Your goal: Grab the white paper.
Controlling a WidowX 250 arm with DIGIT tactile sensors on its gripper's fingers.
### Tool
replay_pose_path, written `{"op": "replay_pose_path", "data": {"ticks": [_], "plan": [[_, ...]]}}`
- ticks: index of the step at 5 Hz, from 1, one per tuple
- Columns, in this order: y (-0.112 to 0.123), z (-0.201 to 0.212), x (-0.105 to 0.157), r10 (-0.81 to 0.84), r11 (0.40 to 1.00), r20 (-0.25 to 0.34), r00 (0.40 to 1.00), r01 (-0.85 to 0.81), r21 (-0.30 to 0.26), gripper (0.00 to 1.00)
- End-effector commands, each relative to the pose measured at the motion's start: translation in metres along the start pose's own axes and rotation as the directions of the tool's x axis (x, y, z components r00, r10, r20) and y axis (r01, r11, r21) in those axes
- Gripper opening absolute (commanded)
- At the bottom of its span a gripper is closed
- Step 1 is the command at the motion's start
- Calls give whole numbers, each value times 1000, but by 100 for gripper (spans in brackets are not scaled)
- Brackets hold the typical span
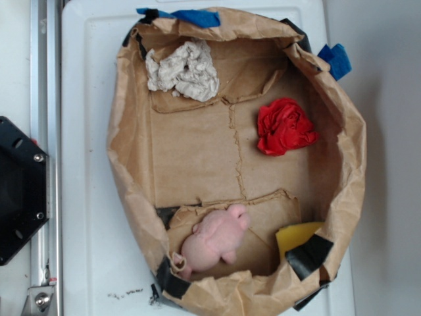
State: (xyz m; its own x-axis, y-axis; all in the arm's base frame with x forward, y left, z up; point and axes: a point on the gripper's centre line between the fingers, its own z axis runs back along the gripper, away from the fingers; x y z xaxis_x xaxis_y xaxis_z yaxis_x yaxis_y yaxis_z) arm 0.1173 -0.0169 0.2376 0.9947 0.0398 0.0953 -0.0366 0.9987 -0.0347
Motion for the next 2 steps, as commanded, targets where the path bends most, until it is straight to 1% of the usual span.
{"op": "replay_pose_path", "data": {"ticks": [1, 2], "plan": [[0, 0, 0, 0, 1000, 0, 1000, 0, 0, 100], [-7, -16, 48, 90, 996, -7, 996, -90, 13, 100]]}}
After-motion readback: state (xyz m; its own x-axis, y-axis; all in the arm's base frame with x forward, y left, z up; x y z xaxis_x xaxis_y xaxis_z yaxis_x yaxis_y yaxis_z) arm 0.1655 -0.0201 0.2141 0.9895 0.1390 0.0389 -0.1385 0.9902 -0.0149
